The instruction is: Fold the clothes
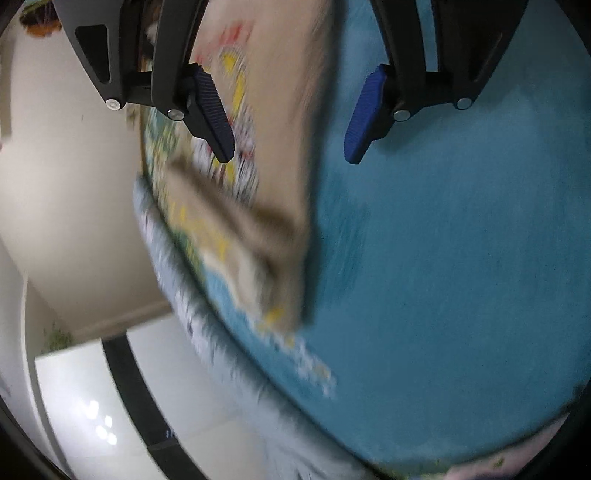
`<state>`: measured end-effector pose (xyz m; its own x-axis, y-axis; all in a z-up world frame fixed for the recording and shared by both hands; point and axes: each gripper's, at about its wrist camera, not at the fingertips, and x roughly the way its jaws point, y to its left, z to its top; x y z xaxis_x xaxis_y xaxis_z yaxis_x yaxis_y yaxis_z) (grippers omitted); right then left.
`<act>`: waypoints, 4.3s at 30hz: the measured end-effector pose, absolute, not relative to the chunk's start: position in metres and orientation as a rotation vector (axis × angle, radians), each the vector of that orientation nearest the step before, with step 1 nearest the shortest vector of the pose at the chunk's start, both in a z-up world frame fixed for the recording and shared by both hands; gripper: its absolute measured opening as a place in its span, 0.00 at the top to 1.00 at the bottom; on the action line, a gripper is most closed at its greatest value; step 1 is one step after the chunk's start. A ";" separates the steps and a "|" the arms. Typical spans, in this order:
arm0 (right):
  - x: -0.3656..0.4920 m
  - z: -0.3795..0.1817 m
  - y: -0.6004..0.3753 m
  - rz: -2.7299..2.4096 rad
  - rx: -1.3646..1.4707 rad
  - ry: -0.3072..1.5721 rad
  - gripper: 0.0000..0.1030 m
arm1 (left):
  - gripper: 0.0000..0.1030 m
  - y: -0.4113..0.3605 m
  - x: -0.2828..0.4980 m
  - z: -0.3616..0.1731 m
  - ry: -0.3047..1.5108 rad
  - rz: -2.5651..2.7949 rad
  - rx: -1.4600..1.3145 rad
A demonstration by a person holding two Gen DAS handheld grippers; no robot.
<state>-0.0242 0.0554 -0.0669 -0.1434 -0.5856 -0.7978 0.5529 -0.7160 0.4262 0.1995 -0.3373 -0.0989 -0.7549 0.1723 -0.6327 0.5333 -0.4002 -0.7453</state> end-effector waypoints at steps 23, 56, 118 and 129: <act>0.022 -0.098 0.092 -1.633 1.353 -0.346 0.86 | 0.37 -0.263 0.211 -0.130 1.829 -2.429 1.484; -0.151 0.019 -0.076 -1.791 1.101 -0.573 0.90 | 0.88 -0.446 0.072 -0.081 1.944 -2.553 0.754; -0.196 -0.096 -0.095 -1.691 1.382 -0.573 0.23 | 0.16 -0.434 0.030 -0.141 1.729 -2.328 1.080; -0.168 -0.086 -0.078 -1.711 1.439 -0.618 0.56 | 0.56 -0.430 0.058 -0.137 1.748 -2.220 1.132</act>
